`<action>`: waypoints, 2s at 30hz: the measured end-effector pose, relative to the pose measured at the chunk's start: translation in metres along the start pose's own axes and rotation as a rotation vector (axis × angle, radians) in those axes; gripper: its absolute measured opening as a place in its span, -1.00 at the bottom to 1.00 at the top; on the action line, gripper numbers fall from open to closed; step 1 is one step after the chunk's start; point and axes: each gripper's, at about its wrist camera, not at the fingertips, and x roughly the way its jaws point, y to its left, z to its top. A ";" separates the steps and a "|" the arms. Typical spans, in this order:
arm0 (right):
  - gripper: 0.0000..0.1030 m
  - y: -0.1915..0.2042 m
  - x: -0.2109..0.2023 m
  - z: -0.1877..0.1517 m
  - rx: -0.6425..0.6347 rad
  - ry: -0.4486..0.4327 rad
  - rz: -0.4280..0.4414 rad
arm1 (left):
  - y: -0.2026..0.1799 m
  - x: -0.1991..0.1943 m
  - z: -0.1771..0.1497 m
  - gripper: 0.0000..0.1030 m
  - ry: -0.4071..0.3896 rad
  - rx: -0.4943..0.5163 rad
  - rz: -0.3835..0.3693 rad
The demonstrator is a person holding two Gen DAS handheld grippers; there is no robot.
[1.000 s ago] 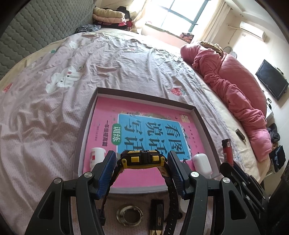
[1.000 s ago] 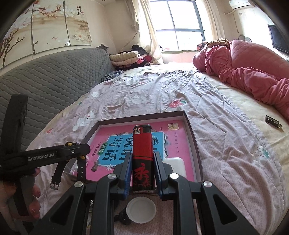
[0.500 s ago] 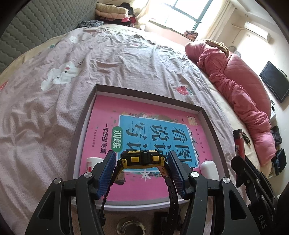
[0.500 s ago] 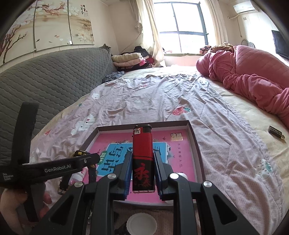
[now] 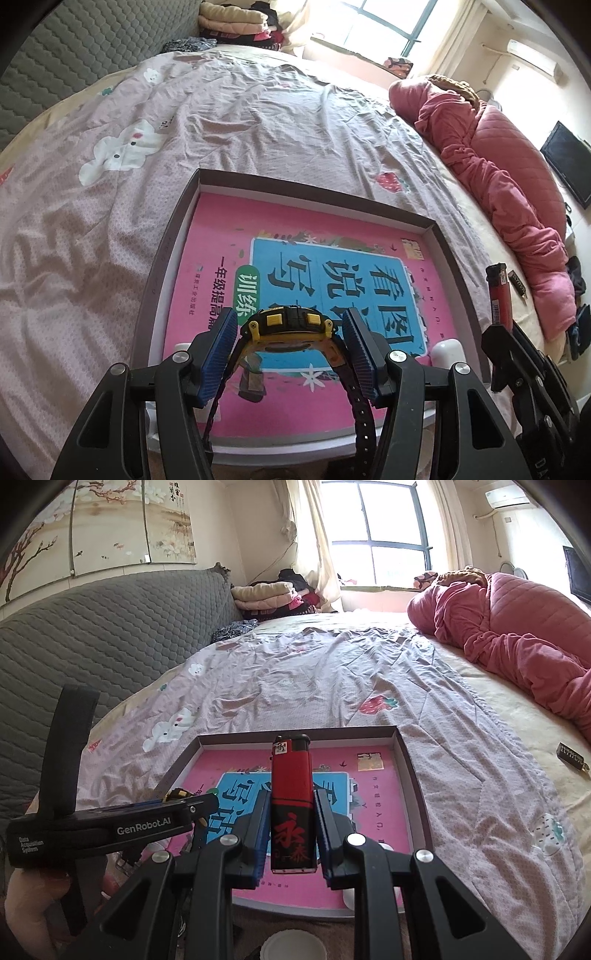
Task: Organize rigid objects
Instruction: 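Carry the watch with the left tool over the grey tray while the right tool carries the lighter there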
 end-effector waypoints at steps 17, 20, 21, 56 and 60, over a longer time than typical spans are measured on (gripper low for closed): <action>-0.55 0.006 0.033 -0.013 -0.018 0.095 0.007 | -0.002 0.007 -0.002 -0.17 0.006 0.018 -0.008; -0.55 0.006 0.041 -0.016 -0.016 0.131 0.005 | 0.000 0.008 -0.002 -0.16 0.004 0.018 -0.016; -0.55 0.006 0.043 -0.017 -0.014 0.143 0.006 | 0.000 0.007 -0.002 -0.16 0.003 0.018 -0.016; -0.55 0.014 0.081 -0.028 -0.070 0.307 -0.006 | 0.012 0.005 -0.009 -0.16 0.007 0.023 -0.012; -0.55 0.016 0.080 -0.028 -0.088 0.323 -0.015 | 0.011 0.002 -0.010 -0.16 0.008 0.033 -0.016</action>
